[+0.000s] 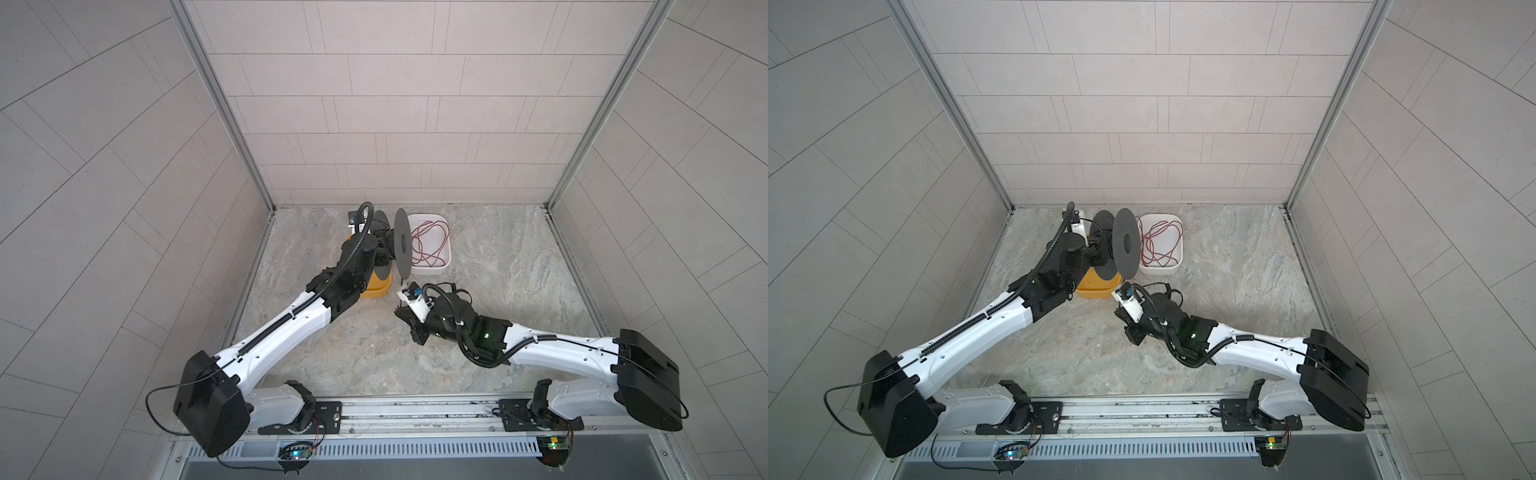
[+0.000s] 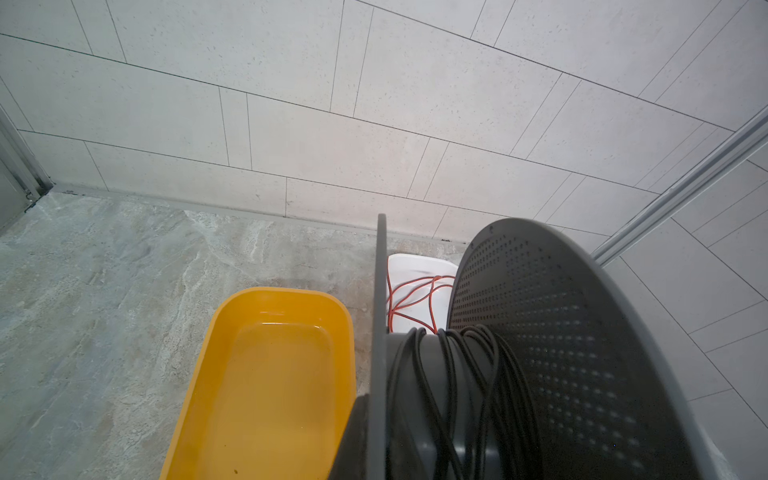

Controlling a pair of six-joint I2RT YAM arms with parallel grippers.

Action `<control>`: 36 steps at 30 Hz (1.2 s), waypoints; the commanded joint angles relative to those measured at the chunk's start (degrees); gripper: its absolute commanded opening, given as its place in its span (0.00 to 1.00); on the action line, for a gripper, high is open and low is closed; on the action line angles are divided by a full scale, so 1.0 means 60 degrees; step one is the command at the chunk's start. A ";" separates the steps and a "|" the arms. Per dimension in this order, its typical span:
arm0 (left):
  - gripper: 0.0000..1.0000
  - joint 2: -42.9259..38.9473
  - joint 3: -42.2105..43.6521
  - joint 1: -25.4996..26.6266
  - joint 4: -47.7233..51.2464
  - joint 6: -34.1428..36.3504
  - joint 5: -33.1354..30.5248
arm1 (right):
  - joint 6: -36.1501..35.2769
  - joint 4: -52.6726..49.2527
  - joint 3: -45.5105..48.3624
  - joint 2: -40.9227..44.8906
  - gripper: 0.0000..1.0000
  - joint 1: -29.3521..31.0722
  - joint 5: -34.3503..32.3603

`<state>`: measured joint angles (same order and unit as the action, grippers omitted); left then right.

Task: Wrap the cables

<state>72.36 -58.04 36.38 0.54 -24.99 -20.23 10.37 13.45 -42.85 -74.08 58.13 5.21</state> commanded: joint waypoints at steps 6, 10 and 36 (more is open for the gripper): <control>0.00 -0.0075 -0.0057 -0.0030 -0.0697 0.0280 0.0083 | -0.1270 -0.2688 -0.1704 0.0415 0.00 -0.0054 0.0098; 0.00 -0.0228 -0.0053 -0.0010 -0.0367 0.0602 0.0070 | -0.1649 -0.3863 -0.2703 0.0228 0.00 -0.0366 0.0302; 0.00 -0.0988 0.0125 0.0532 0.0620 0.2124 0.1459 | -0.2054 -0.7076 -0.7319 -0.1520 0.00 -0.2259 -0.1843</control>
<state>68.01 -56.80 39.09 7.31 -12.73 -12.73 -1.34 -28.21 -84.58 -82.94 45.30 -0.51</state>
